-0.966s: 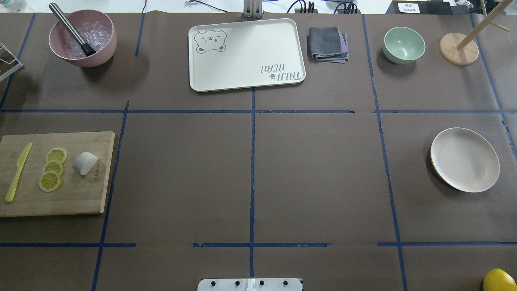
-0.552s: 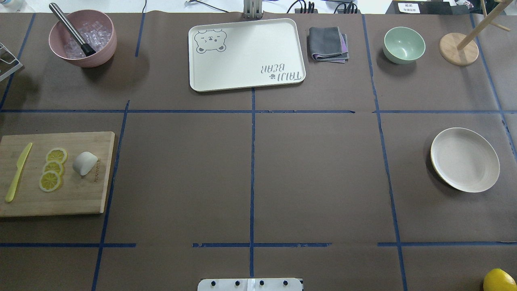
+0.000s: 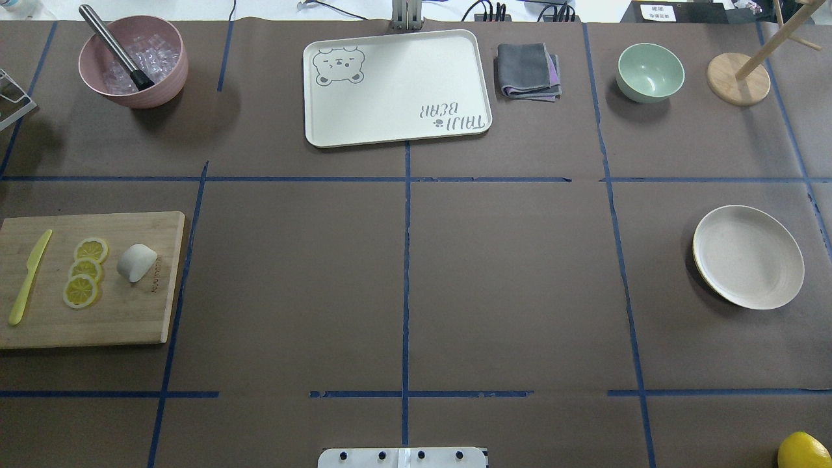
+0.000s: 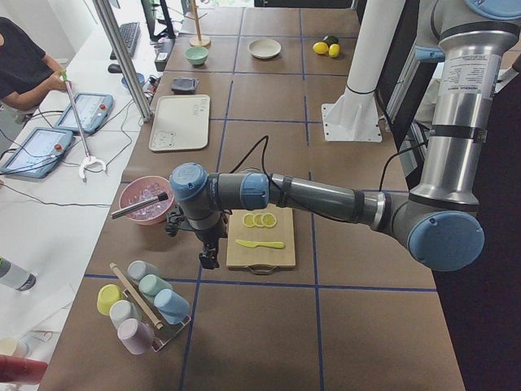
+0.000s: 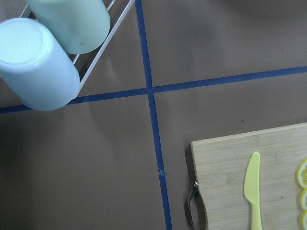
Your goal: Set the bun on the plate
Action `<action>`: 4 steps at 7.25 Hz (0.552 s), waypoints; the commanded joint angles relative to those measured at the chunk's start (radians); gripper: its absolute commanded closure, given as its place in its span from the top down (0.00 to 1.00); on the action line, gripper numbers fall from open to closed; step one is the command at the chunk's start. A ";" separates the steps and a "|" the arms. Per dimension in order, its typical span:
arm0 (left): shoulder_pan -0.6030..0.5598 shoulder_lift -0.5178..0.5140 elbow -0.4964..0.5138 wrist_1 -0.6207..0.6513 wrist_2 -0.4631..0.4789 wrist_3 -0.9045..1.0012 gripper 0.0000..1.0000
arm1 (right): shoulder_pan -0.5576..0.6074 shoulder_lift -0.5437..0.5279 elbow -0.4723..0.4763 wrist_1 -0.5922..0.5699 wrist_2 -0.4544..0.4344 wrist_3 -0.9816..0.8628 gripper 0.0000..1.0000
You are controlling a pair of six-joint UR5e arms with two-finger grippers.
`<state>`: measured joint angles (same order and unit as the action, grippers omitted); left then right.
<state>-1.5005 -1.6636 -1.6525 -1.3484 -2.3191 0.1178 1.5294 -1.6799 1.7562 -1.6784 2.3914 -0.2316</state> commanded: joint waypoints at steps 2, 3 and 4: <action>0.000 0.013 -0.015 -0.002 -0.005 0.002 1.00 | -0.024 0.003 -0.010 0.073 0.002 0.000 1.00; 0.000 0.019 -0.018 -0.005 -0.006 0.002 1.00 | -0.028 -0.007 -0.064 0.182 0.002 0.002 0.99; 0.000 0.021 -0.018 -0.005 -0.006 0.002 1.00 | -0.049 0.002 -0.107 0.233 0.002 0.109 0.99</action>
<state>-1.5005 -1.6475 -1.6688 -1.3516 -2.3249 0.1195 1.5002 -1.6820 1.7004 -1.5266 2.3932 -0.2057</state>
